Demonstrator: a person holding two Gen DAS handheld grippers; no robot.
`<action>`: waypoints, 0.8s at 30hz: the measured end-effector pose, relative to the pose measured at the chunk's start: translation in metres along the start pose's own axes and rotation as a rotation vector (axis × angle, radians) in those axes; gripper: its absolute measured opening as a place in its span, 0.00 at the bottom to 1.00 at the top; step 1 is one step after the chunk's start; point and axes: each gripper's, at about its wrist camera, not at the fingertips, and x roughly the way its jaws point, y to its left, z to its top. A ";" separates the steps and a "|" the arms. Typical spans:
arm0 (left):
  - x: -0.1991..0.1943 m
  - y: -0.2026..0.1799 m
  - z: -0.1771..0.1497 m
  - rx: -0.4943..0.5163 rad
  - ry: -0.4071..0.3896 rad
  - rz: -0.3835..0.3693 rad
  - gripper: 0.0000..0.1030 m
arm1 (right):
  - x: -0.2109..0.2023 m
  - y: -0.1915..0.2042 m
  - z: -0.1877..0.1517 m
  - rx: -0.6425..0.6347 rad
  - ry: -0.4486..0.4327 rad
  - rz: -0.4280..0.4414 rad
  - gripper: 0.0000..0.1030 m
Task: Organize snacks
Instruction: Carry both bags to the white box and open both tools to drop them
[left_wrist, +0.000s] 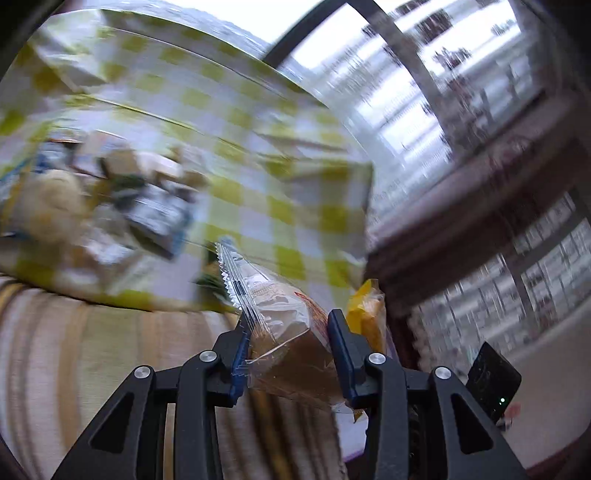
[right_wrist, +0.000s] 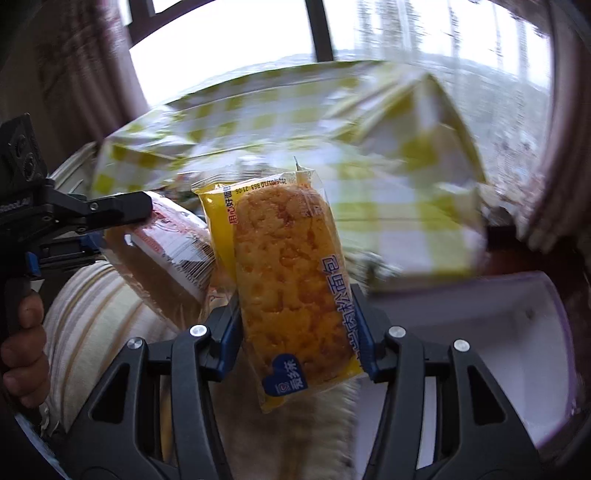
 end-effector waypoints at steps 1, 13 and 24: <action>0.012 -0.010 -0.002 0.019 0.031 -0.016 0.39 | -0.004 -0.013 -0.005 0.027 0.007 -0.024 0.54; 0.123 -0.084 -0.049 0.218 0.287 -0.023 0.39 | -0.007 -0.116 -0.062 0.232 0.128 -0.243 0.55; 0.120 -0.090 -0.042 0.246 0.210 -0.031 0.66 | -0.011 -0.118 -0.064 0.232 0.099 -0.306 0.80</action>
